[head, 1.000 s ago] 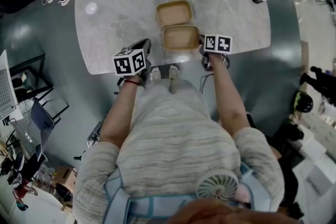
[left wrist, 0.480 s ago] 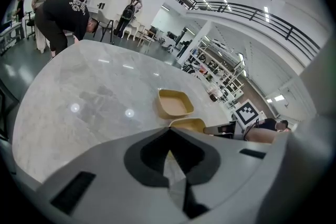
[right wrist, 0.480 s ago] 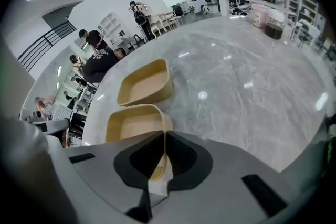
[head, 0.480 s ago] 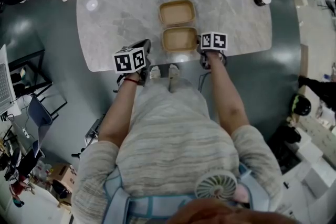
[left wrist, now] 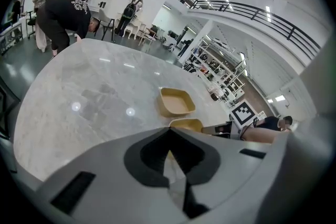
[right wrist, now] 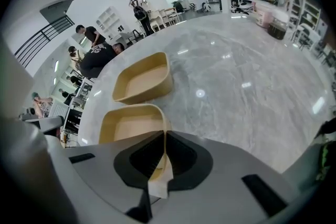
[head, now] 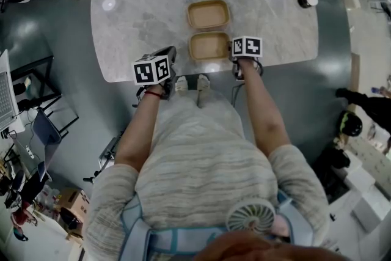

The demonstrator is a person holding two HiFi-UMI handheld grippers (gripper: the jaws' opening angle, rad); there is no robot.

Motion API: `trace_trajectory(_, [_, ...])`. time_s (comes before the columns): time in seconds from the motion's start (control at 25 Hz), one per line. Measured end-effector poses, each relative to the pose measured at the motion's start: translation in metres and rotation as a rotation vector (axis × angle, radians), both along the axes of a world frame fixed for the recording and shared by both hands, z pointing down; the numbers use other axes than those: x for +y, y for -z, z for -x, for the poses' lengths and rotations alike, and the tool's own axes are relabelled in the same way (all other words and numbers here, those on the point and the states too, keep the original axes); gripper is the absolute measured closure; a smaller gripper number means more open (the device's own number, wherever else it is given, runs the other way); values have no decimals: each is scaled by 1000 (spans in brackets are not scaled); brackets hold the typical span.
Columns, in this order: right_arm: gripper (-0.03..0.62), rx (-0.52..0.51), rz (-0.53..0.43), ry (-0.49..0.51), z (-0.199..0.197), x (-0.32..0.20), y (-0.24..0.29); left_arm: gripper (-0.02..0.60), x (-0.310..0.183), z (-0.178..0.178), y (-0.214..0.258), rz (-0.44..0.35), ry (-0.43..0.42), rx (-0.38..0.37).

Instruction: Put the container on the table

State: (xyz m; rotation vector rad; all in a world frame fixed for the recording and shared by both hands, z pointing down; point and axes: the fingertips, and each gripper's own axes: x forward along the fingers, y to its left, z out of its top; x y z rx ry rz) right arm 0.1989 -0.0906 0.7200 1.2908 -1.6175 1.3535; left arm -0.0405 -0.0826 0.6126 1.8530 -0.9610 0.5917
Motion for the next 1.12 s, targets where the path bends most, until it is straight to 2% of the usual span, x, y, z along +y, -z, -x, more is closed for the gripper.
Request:
trace_trajectory(0.6, [577,39,-22,9,-3,-2,2,578,-1,-5,4,-1,0,12])
trace_trajectory(1.12, [576,-18,-85,-11,-7,2,12,578,3,-5,6,-1,5,18])
